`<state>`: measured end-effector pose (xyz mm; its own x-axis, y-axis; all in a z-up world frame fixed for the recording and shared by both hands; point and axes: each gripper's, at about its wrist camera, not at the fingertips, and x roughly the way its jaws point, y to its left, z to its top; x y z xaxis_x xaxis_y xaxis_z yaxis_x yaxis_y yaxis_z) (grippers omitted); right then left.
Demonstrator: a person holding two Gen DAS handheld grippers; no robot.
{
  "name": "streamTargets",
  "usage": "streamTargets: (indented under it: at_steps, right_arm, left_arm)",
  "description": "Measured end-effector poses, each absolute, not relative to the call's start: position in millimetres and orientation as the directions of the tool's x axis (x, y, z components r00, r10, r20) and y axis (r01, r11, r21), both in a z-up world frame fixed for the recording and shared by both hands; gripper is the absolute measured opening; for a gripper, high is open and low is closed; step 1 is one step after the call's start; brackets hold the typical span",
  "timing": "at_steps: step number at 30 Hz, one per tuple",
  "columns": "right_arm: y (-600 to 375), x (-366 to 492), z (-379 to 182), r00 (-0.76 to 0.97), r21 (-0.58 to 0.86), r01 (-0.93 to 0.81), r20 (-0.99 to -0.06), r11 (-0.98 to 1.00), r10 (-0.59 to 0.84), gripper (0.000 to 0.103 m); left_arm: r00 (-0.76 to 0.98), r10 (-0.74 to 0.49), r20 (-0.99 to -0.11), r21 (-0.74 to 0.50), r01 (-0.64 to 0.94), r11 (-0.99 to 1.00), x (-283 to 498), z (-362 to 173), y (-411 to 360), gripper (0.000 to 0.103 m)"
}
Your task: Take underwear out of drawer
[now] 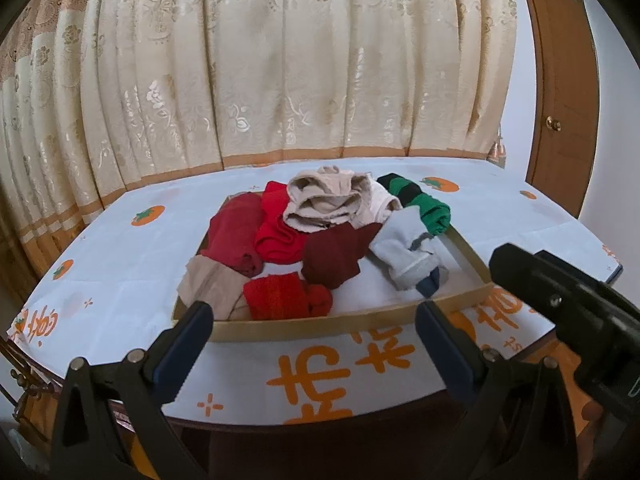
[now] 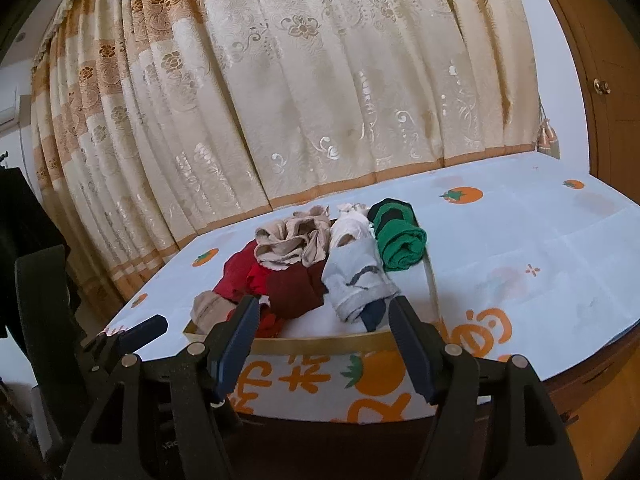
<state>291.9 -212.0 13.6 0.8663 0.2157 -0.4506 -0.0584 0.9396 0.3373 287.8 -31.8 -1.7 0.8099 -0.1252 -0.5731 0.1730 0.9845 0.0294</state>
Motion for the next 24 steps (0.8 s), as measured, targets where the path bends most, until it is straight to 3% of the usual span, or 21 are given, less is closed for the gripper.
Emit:
streamTargets:
  at_steps: [24]
  right_arm:
    - [-206.1,233.9,38.1,0.873,0.313,-0.092,-0.432,0.945,0.228,0.069]
  left_arm:
    - [0.810,-0.131,-0.572,0.012,0.167,0.986,232.3,16.5,-20.8,0.103]
